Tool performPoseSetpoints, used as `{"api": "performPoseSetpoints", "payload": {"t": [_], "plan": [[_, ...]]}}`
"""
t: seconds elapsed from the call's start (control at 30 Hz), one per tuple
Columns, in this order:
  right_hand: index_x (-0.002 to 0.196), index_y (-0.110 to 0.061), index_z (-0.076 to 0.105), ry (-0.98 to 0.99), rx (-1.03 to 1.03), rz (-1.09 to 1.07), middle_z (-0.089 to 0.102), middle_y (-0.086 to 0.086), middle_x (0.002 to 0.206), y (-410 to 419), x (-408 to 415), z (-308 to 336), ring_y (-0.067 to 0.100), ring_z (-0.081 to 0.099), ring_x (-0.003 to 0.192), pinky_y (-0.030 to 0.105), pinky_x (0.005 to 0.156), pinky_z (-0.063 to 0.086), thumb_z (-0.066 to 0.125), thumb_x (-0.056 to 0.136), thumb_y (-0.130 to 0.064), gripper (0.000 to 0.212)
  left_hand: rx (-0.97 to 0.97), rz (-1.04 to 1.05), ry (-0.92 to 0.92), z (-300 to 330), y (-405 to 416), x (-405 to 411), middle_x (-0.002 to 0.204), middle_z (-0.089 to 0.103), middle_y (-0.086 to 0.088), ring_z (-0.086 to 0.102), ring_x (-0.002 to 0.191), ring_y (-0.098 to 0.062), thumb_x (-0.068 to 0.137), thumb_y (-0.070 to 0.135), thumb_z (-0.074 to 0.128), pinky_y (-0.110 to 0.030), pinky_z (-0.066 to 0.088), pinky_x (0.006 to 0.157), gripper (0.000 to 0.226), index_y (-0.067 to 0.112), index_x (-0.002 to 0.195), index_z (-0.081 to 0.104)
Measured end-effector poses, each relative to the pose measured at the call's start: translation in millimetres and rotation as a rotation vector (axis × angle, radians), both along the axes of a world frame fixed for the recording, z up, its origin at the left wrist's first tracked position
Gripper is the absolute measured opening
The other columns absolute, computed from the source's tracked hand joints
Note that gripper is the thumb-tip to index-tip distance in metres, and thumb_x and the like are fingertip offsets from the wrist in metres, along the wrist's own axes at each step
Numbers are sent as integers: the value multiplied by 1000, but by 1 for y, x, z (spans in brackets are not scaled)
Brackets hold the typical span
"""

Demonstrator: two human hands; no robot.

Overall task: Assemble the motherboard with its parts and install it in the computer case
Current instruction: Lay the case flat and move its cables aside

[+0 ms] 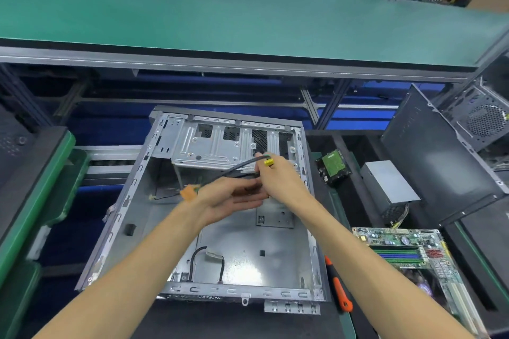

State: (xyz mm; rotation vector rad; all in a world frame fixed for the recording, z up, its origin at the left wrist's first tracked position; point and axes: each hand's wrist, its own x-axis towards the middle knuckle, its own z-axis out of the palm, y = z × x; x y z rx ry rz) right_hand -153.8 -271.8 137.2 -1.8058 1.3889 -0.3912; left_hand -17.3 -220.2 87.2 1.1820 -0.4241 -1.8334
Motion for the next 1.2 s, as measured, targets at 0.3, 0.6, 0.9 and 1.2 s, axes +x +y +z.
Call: {"api": "performPoseSetpoints", "payload": {"t": [0.3,0.6,0.9,1.2], "plan": [[90,-24,44,131,-304,132,54,-2,71,11,4,-5,33,56,74,39,62,43,40,109,-27,20,92,49,270,-7,6,-2,66,59,-8,54,52,-16,77,12,71,-27,50,50,12,5,68,70],[88,-22,40,175,-382,163,52,-1,69,16,0,-14,31,46,66,39,59,34,33,111,-35,27,198,166,287,-5,12,-16,65,59,-9,54,50,-18,86,11,63,-24,49,50,13,8,75,58],[119,-21,48,316,-398,218,62,3,80,19,-3,-22,35,59,77,39,63,35,33,110,-32,21,82,24,58,-1,19,-23,67,55,-7,50,51,-16,98,29,57,-25,46,50,27,13,77,59],[137,-25,48,418,-425,441,72,15,107,7,-16,-13,39,65,99,44,78,48,28,110,-42,37,-64,-55,-219,-3,17,-30,89,74,-13,73,81,-25,98,8,57,-33,58,68,21,10,86,73]]}}
